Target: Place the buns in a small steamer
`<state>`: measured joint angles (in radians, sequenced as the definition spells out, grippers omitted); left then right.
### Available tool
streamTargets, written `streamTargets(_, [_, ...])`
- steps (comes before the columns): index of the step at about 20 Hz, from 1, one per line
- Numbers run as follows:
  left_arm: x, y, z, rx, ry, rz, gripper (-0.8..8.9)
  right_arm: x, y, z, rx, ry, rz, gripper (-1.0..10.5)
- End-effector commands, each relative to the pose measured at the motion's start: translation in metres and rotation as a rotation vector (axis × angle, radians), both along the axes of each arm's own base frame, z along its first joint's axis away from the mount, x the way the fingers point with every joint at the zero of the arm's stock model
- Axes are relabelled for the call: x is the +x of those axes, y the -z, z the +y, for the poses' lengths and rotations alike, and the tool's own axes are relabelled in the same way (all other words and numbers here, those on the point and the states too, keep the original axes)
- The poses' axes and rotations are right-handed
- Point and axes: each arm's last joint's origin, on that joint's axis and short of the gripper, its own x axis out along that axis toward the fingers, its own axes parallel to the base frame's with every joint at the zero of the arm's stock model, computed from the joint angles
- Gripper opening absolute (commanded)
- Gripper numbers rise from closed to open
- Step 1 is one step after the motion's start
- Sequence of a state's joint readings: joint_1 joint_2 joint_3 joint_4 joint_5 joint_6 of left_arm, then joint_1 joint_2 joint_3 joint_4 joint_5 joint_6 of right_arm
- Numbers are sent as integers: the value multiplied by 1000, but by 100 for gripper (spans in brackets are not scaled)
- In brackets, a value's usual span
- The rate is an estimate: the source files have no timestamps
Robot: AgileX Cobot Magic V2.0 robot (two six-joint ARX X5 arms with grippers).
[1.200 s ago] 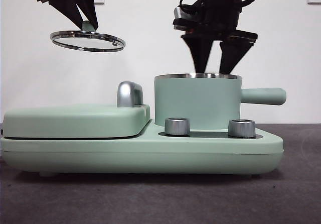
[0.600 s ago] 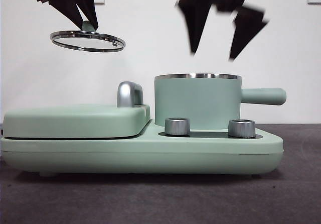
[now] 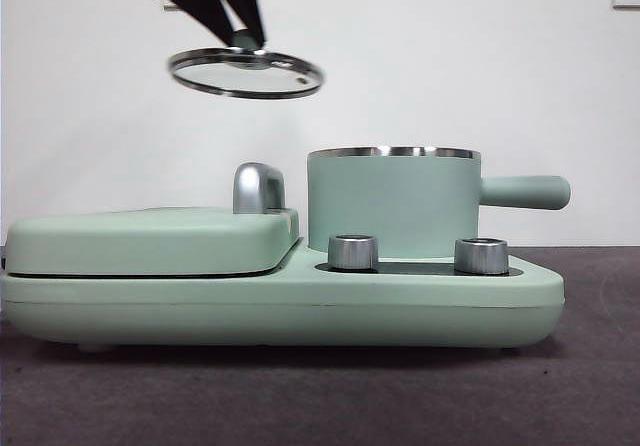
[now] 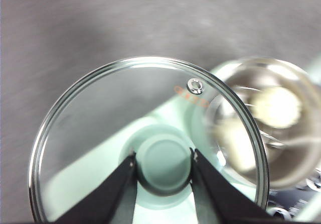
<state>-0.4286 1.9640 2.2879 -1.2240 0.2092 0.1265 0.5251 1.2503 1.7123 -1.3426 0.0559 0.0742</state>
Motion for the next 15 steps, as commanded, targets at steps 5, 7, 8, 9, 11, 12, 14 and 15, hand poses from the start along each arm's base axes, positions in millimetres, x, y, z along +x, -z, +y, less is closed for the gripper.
streamTargets(5, [-32, -10, -54, -35, 158, -39, 19, -94, 23, -53, 133, 8, -177, 483])
streamTargets(7, [-42, -9, -69, -35, 204, -37, 19, -122, 41, -70, 192, -5, -256, 483])
streamTargets(8, [-45, -8, -74, -35, 220, -37, 19, -134, 50, -75, 227, -28, -278, 483])
streamTargets(9, [-48, -7, -80, -38, 236, -42, 19, -146, 61, -81, 273, -70, -289, 483])
streamTargets(11, [-52, -5, -90, -43, 269, -58, 19, -164, 79, -89, 341, -132, -313, 483])
streamTargets(12, [-54, -5, -95, -45, 290, -75, 19, -171, 85, -93, 368, -142, -324, 483])
streamTargets(14, [-56, -5, -102, -56, 311, -97, 19, -182, 95, -99, 394, -138, -349, 483])
streamTargets(15, [-56, -4, -105, -58, 316, -100, 19, -185, 98, -101, 398, -136, -359, 483])
